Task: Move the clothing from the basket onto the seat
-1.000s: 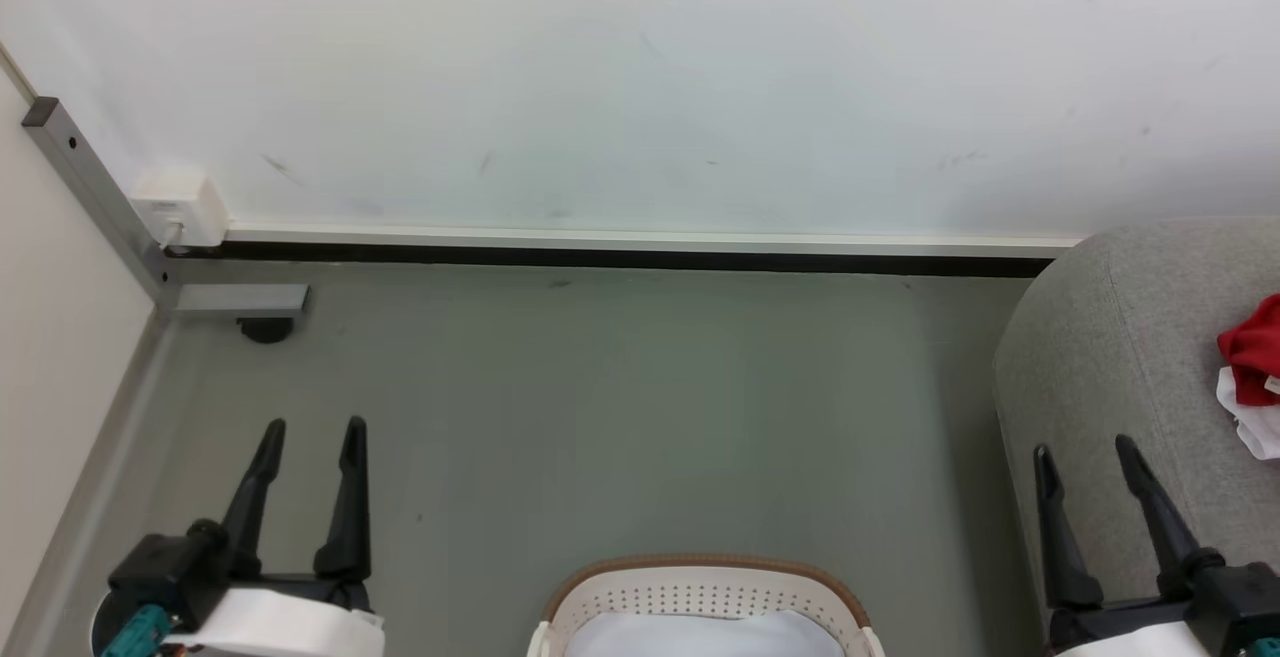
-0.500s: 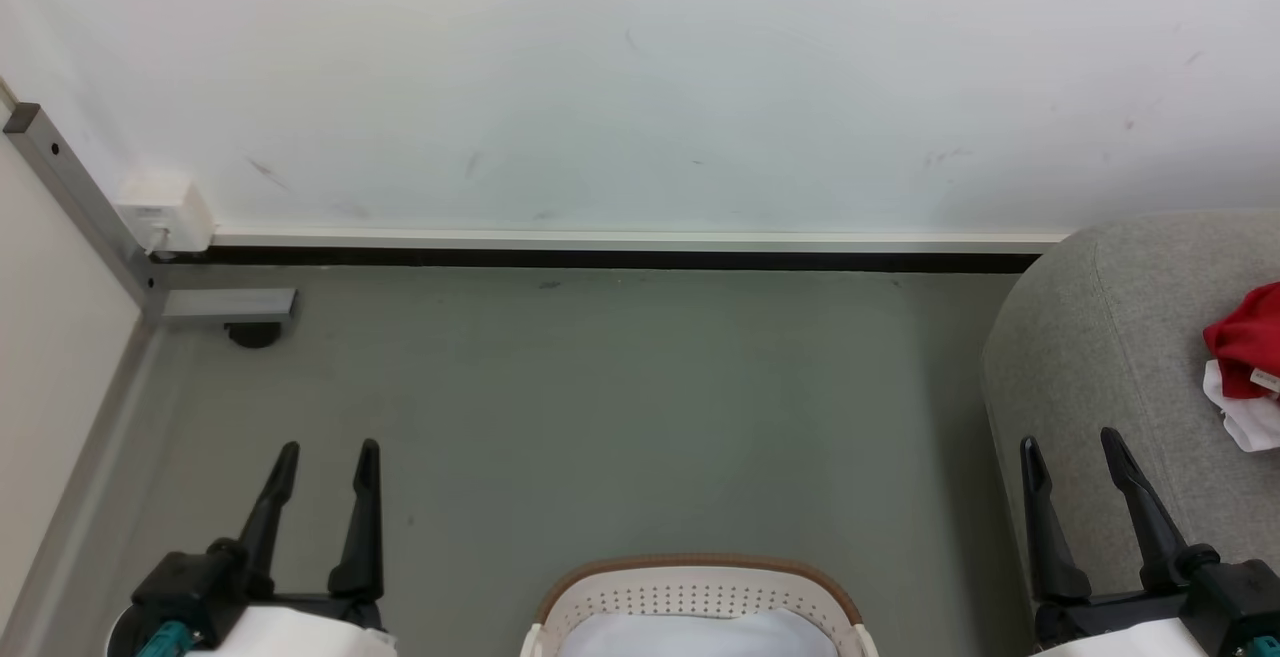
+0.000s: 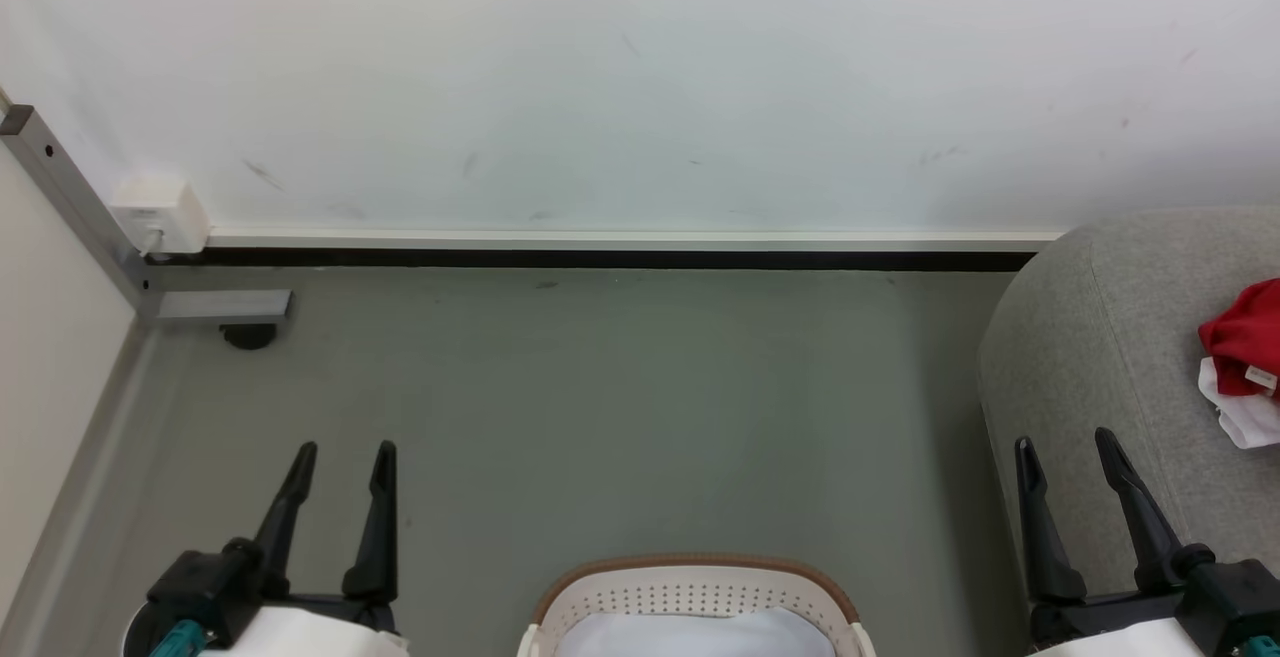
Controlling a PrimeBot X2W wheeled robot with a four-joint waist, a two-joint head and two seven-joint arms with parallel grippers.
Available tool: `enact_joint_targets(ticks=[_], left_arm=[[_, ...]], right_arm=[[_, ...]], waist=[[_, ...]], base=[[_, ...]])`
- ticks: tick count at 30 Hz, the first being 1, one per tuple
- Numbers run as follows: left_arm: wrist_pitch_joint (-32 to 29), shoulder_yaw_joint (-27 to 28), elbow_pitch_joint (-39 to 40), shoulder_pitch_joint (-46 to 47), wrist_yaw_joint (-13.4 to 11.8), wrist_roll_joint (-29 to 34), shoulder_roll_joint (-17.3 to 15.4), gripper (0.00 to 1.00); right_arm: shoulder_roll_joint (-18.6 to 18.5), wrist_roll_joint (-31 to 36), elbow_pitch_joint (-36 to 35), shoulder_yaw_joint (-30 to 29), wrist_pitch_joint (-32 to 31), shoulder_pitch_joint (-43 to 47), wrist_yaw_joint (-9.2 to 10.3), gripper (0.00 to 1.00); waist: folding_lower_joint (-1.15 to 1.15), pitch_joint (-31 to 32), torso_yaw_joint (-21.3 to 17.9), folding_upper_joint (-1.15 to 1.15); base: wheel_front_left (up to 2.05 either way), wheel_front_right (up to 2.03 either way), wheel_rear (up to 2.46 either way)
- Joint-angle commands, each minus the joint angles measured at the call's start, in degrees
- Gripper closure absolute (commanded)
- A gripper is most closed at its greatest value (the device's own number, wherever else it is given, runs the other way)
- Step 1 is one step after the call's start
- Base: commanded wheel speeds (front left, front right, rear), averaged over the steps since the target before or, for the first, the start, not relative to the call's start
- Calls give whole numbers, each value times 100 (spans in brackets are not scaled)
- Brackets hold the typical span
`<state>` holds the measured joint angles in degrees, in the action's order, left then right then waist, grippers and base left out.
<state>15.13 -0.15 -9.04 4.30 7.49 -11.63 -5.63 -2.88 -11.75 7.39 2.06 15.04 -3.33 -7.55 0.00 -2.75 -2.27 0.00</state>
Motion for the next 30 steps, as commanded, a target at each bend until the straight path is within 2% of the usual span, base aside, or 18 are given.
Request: enact_joint_targets(ticks=[1, 14, 21, 30], left_arm=[[2, -5, -3, 31, -3, -54, -39, 0], [2, -345, -113, 218, -3, -233, -190, 0], [2, -1102, -636, 598, -5, -419, -548, 0], [2, -2559, -1783, 1288, -5, -728, -1013, 0]], right_arm=[[-3, -51, 4, 13, 20, -28, 13, 0], [-3, 82, 48, 69, 19, -221, 13, 0], [-5, 128, 42, -53, 19, -492, 13, 0], [-5, -119, -198, -143, 19, -761, 13, 0]], waist=[[0, -7, -16, 0], [0, -300, -256, 0], [0, -770, -542, 0], [0, -1400, -957, 0]], base=[[0, 0, 0], [0, 0, 0], [0, 0, 0], [0, 0, 0]])
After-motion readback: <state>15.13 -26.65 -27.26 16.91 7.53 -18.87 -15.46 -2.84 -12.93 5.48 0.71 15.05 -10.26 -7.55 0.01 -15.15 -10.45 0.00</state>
